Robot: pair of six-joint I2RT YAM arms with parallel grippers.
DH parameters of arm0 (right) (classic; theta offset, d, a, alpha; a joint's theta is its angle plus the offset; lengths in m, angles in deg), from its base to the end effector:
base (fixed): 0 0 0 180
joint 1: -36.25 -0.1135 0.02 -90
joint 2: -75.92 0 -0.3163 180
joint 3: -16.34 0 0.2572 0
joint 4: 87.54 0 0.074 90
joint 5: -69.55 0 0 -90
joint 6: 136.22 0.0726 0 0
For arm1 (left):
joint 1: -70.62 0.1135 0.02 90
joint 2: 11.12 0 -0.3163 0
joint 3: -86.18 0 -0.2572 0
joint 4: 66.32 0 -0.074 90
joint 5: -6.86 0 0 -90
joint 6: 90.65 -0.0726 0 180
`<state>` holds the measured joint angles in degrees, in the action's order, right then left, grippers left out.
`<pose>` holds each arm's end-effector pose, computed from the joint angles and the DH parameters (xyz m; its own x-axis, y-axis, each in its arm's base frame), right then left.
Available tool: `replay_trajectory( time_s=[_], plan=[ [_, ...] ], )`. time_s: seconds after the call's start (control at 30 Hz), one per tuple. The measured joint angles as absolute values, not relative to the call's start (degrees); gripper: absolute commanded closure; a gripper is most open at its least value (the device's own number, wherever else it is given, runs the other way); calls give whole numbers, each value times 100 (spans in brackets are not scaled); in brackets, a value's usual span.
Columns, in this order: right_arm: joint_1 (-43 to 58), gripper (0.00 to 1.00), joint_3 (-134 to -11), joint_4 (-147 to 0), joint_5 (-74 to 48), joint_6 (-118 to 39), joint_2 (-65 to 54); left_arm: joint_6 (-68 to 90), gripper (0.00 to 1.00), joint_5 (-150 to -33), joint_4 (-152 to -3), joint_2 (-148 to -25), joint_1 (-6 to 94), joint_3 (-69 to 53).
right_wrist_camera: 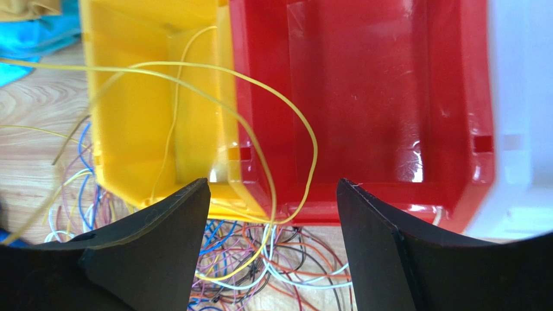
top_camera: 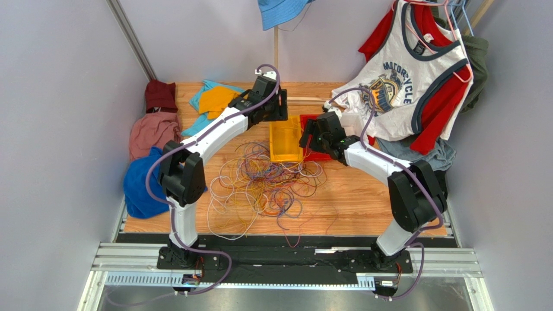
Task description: Untangle the cables
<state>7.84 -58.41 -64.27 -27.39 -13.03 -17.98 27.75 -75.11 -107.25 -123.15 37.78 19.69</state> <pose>0.3492 0.1789 0.2462 -0.7121 0.2326 -0.6624 -0.0048 0.9419 0.3359 0.4327 -0.2672 0.3207 -0.6819 -0.1204 -0.7215 0.1387 0.9472 -0.2892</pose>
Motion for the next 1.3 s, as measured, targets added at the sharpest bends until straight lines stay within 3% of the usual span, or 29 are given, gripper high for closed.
replay_trajectory(
  time_s=[0.1,0.17,0.4,0.6,1.0,1.3],
  plan=[
    [793,27,-5873,-6495,-2654,-1305,-2019,2762,28,-7511,-10695,-12282,3778,1969],
    [819,35,-5911,-6503,-2592,-1305,-2131,2753,29,-7515,-10745,-12291,3778,1969],
    [933,78,-5948,-6720,-2267,-1255,-2260,2751,30,-7539,-10749,-12330,3793,1969],
    [940,98,-5900,-6744,-2230,-1318,-2159,2753,30,-7556,-10752,-12385,3822,1969],
    [955,99,-5886,-6580,-2258,-1312,-1700,2758,30,-7648,-10756,-12385,3841,1969],
    [955,89,-5900,-6475,-2265,-1419,-1903,2771,33,-7880,-10721,-12650,3841,1969]
  ],
)
